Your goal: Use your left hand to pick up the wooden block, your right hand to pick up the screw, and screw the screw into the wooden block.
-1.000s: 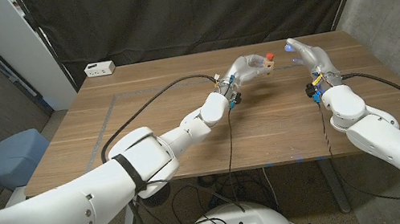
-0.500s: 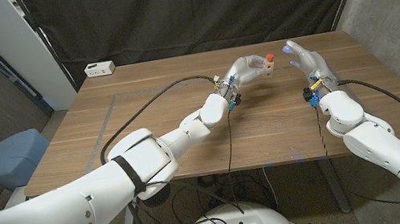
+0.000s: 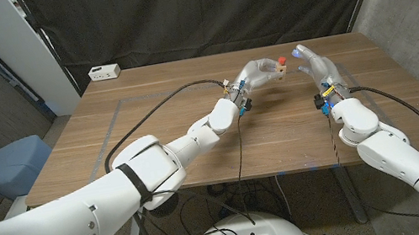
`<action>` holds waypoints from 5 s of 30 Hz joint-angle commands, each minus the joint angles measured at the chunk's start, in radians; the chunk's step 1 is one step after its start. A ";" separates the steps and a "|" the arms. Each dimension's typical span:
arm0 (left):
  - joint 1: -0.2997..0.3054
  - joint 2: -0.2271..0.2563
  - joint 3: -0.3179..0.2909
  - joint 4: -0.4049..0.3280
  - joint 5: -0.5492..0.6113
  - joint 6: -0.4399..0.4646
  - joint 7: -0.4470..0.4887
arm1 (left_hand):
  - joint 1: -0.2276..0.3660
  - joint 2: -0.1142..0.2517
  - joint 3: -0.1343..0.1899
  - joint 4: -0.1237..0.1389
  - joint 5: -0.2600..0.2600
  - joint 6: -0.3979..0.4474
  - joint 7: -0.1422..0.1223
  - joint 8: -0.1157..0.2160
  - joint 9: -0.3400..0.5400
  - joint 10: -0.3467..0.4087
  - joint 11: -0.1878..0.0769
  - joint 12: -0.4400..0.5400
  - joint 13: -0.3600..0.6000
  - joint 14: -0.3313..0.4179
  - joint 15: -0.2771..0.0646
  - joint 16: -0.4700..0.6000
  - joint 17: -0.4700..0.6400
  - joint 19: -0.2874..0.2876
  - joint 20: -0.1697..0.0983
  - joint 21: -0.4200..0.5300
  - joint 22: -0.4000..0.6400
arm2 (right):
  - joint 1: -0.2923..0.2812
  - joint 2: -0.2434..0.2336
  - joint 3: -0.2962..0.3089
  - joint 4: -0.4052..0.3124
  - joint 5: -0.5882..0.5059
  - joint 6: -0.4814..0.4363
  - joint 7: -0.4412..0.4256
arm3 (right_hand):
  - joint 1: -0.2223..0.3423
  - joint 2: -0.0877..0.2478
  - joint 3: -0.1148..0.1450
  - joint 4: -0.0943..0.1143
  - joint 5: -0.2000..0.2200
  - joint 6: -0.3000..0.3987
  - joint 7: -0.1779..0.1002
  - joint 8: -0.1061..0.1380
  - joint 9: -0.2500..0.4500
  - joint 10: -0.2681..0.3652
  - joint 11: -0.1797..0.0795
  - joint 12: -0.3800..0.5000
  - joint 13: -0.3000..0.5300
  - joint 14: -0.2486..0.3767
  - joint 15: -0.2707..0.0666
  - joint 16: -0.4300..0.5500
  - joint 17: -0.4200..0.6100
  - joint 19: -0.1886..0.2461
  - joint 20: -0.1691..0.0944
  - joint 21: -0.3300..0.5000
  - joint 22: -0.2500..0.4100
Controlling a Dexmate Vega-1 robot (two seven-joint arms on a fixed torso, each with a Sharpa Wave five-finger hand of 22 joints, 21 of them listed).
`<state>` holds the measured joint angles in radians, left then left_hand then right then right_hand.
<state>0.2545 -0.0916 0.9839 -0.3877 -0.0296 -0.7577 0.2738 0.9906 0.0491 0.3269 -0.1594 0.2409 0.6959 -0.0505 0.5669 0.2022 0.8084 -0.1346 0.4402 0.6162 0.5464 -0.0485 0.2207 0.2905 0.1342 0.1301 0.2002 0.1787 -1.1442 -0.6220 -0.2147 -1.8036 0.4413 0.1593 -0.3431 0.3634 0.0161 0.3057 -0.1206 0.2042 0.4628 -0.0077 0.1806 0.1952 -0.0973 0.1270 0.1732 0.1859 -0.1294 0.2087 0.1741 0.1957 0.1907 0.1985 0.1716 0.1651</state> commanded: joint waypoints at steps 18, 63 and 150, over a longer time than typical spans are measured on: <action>-0.003 -0.002 0.005 0.005 -0.010 0.014 -0.012 | -0.011 0.028 0.022 0.011 0.008 0.185 -0.062 0.013 0.006 0.078 -0.082 0.045 0.013 -0.001 -0.095 -0.001 0.003 0.001 -0.003 0.001 0.002 | -0.002 -0.002 -0.027 -0.005 0.018 0.007 0.006 | -0.013 0.007 0.002 -0.006 0.007 0.099 0.008 0.036 -0.002 -0.008 0.003 0.014 -0.001 -0.016 0.004 0.014 -0.002 -0.013 0.008 0.011 0.002; -0.004 -0.006 0.003 0.007 -0.022 0.036 -0.028 | -0.012 0.030 0.023 0.009 0.016 0.185 -0.059 0.012 0.007 0.076 -0.082 0.047 0.016 -0.003 -0.093 0.001 0.006 -0.001 -0.002 0.001 0.002 | -0.012 -0.008 -0.027 -0.021 0.020 -0.004 -0.008 | -0.004 0.020 0.015 -0.022 0.010 0.254 0.026 0.063 -0.004 0.074 -0.011 0.035 -0.003 0.026 -0.007 0.030 -0.005 0.026 0.009 0.021 0.002; 0.007 0.003 0.000 -0.003 0.007 -0.010 -0.026 | -0.014 0.028 0.023 0.006 0.022 0.192 -0.059 0.013 0.008 0.078 -0.082 0.049 0.019 -0.001 -0.094 0.003 0.007 0.001 -0.005 0.002 0.002 | -0.066 -0.089 0.042 -0.053 0.059 -0.018 0.068 | -0.013 0.026 0.024 -0.025 0.013 0.163 -0.003 -0.009 -0.002 0.040 -0.017 0.002 -0.001 0.011 -0.008 0.016 -0.002 0.039 0.015 0.010 0.003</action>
<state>0.2601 -0.0883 0.9866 -0.3902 -0.0255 -0.7646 0.2502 0.9906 0.0491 0.3309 -0.1633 0.2574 0.6959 -0.0505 0.5669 0.2068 0.8046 -0.1383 0.4402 0.6162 0.5463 -0.0485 0.2207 0.2946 0.1342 0.1301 0.2002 0.1787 -1.2299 -0.6963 -0.1712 -1.8712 0.4786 0.1536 -0.3190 0.3608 0.0451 0.3322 -0.1469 0.2119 0.6465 -0.0139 0.1771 0.1908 -0.0369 0.1024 0.1807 0.1841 -0.1030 0.1928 0.1939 0.1886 0.2353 0.2116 0.1845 0.1650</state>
